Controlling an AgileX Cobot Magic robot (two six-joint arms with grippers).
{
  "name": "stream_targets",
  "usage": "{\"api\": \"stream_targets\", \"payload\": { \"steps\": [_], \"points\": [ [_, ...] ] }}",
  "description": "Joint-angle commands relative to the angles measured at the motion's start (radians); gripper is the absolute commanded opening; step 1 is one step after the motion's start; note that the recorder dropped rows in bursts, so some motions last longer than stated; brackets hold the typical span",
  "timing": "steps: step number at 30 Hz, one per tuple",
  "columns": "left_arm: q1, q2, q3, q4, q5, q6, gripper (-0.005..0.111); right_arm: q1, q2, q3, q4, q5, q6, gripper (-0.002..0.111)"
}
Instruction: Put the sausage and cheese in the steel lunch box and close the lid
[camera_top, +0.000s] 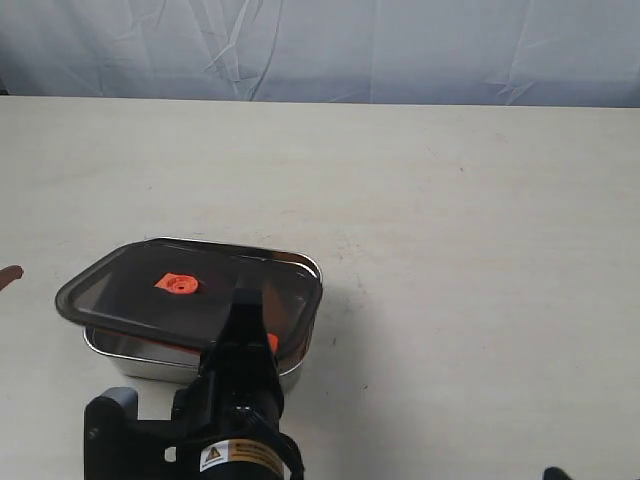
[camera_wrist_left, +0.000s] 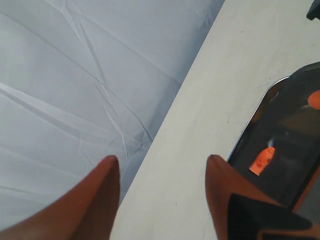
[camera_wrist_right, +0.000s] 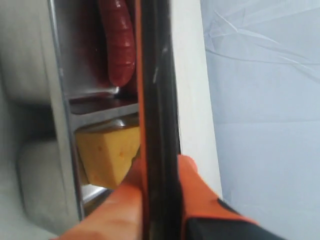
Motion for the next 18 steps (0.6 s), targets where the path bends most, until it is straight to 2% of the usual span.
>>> {"api": "stream_targets", "payload": {
  "steps": [1, 5, 16, 18],
  "points": [
    [-0.003, -0.009, -0.002, -0.009, -0.008, -0.008, 0.05, -0.003, 0.001, -0.003, 0.033, 0.006, 0.013, 0.0],
    [-0.003, -0.009, -0.002, -0.009, -0.008, -0.008, 0.05, -0.003, 0.001, -0.003, 0.033, -0.024, 0.013, 0.007],
    [-0.003, -0.009, -0.002, -0.009, -0.008, -0.008, 0.05, -0.003, 0.001, -0.003, 0.033, -0.056, 0.013, 0.049],
    [-0.003, -0.009, -0.002, -0.009, -0.008, -0.008, 0.05, -0.003, 0.001, -0.003, 0.033, -0.084, 0.013, 0.053]
  ]
}}
